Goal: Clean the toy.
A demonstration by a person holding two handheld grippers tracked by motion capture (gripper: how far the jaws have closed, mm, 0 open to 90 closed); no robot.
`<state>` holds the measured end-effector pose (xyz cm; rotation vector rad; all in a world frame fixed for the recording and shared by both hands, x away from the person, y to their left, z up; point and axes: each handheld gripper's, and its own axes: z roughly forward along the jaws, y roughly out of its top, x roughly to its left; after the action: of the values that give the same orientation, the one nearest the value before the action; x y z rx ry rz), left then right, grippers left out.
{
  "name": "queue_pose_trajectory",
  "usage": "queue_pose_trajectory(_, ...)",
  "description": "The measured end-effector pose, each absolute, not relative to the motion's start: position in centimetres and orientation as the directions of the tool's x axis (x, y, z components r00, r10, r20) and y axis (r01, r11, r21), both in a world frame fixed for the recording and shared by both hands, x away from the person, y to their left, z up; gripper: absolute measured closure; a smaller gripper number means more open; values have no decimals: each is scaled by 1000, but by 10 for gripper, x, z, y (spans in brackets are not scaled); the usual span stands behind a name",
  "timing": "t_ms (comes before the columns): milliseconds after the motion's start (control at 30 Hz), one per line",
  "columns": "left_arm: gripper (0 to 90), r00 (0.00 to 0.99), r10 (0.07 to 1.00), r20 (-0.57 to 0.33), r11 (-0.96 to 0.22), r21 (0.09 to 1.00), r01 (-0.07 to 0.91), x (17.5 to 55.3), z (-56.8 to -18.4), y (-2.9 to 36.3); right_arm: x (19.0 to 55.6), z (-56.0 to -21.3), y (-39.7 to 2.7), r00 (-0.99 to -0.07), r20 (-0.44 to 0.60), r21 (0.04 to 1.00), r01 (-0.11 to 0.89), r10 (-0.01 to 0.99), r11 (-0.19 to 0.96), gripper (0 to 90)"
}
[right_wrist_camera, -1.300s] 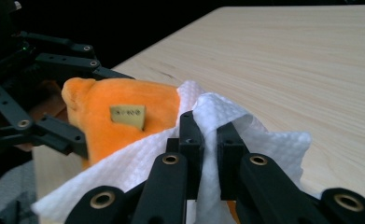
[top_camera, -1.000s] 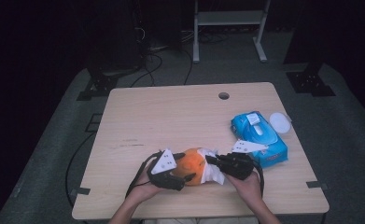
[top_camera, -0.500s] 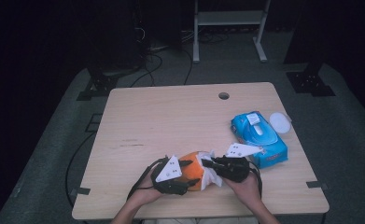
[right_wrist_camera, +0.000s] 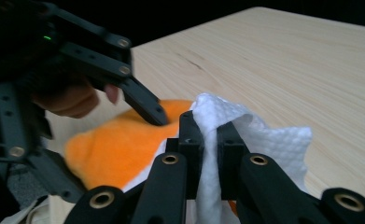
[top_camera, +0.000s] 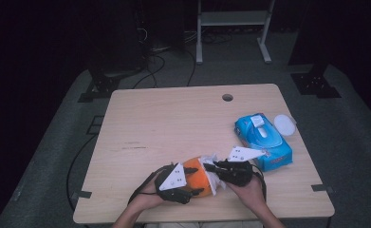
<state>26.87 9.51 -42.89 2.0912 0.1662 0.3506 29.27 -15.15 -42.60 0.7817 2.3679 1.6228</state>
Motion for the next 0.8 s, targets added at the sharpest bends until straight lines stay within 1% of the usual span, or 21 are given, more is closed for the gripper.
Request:
queue_pose_trajectory(33, 348, 948, 271, 169, -506, 862, -9, 270, -428, 95, 296, -428, -155, -832, 162, 899, 346, 530, 267, 833)
queue_pose_trajectory(67, 308, 945, 292, 146, -487, 873, 15, 272, -426, 96, 299, -429, -158, -819, 163, 893, 359, 550, 270, 833)
queue_pose_trajectory(100, 261, 941, 310, 133, -474, 880, 32, 273, -425, 96, 300, -431, -160, -806, 160, 887, 370, 570, 275, 833)
queue_pose_trajectory(167, 160, 919, 379, 110, -455, 887, 81, 278, -423, 98, 302, -432, -164, -793, 152, 882, 378, 590, 281, 833)
queue_pose_trajectory(200, 114, 912, 398, 94, -459, 882, 109, 280, -424, 99, 303, -431, -165, -792, 158, 882, 382, 589, 276, 833)
queue_pose_trajectory(233, 87, 909, 409, 79, -459, 879, 130, 283, -425, 100, 302, -431, -166, -797, 161, 884, 379, 582, 273, 833)
queue_pose_trajectory(267, 77, 909, 413, 45, -452, 877, 162, 285, -427, 102, 301, -431, -165, -802, 160, 885, 374, 575, 276, 833)
queue_pose_trajectory(300, 79, 909, 413, 45, -452, 877, 162, 285, -427, 102, 301, -431, -165, -802, 160, 885, 374, 575, 276, 833)
queue_pose_trajectory(333, 104, 915, 404, 12, -460, 867, 191, 287, -430, 103, 295, -430, -160, -831, 157, 893, 350, 533, 282, 833)
queue_pose_trajectory(400, 163, 925, 378, 45, -489, 858, 158, 283, -430, 104, 289, -427, -153, -860, 124, 904, 304, 494, 302, 833)
queue_pose_trajectory(500, 291, 928, 360, 95, -508, 854, 109, 278, -428, 104, 287, -425, -151, -875, 109, 912, 277, 471, 303, 833)
queue_pose_trajectory(533, 324, 928, 358, 102, -505, 857, 100, 277, -428, 103, 289, -426, -154, -872, 122, 909, 289, 473, 299, 833)
queue_pose_trajectory(600, 352, 929, 351, 113, -506, 858, 87, 276, -427, 101, 296, -430, -161, -844, 160, 903, 334, 512, 270, 832)
queue_pose_trajectory(700, 353, 929, 349, 122, -509, 857, 78, 275, -427, 99, 308, -439, -173, -785, 210, 880, 411, 583, 236, 832)
queue_pose_trajectory(767, 354, 929, 349, 125, -508, 858, 76, 275, -427, 99, 313, -443, -180, -757, 247, 864, 454, 606, 215, 832)
queue_pose_trajectory(800, 361, 926, 356, 124, -505, 860, 79, 275, -426, 99, 313, -443, -181, -753, 247, 863, 457, 609, 215, 832)
